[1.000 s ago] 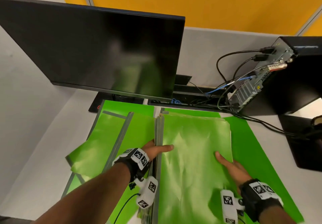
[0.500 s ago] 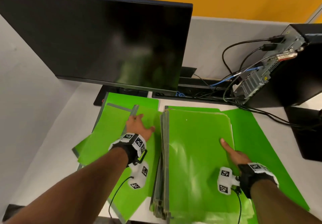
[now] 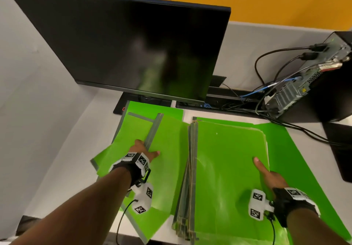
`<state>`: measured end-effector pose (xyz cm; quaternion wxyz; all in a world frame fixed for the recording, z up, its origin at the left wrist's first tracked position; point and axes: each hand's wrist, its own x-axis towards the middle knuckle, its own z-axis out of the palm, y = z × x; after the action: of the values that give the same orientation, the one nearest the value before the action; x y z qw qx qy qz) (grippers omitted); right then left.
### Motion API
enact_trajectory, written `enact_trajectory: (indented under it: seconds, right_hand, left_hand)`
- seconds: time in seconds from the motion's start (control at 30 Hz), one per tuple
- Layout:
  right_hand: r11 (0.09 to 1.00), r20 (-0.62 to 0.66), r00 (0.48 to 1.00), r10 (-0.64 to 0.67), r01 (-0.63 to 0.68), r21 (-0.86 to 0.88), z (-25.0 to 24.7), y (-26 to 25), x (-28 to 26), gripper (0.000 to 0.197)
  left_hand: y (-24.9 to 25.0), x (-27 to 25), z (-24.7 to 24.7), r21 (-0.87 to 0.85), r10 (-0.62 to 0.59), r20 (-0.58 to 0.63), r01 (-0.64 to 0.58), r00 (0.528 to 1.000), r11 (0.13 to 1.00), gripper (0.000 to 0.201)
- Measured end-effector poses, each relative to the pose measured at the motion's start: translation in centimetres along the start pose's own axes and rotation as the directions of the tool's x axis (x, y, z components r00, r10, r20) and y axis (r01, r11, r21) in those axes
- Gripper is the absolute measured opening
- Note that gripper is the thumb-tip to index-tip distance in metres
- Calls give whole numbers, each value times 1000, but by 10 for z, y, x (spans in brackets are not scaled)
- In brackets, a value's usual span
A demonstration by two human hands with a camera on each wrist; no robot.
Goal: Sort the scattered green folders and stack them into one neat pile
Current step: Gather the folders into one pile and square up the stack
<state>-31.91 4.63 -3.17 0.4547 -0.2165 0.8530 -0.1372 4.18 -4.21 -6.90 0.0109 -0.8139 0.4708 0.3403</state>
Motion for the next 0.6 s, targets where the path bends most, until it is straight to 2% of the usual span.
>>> enact_trajectory:
  seconds: [0.13, 0.23, 0.37, 0.43, 0.6]
  right_hand:
    - [1000, -16, 1000, -12, 12, 7, -1, -2, -3, 109]
    - [1000, -47, 999, -4, 4, 11, -2, -4, -3, 107]
    - [999, -75, 997, 29, -26, 34, 2, -2, -1, 130]
    - [998, -83, 996, 38, -35, 43, 3, -2, 1, 132]
    - [999, -77, 996, 48, -47, 18, -2, -1, 1, 114]
  left_hand:
    - [0, 1, -5, 16, 94, 3, -95, 996, 995, 59]
    - [1, 6, -20, -38, 117, -61, -119, 991, 992, 54]
    - [6, 20, -50, 72, 204, -124, -196, 971, 978, 54]
    - [12, 28, -67, 129, 247, -113, -232, 963, 964, 55]
    - [25, 41, -108, 300, 262, 1, -251, 965, 920, 61]
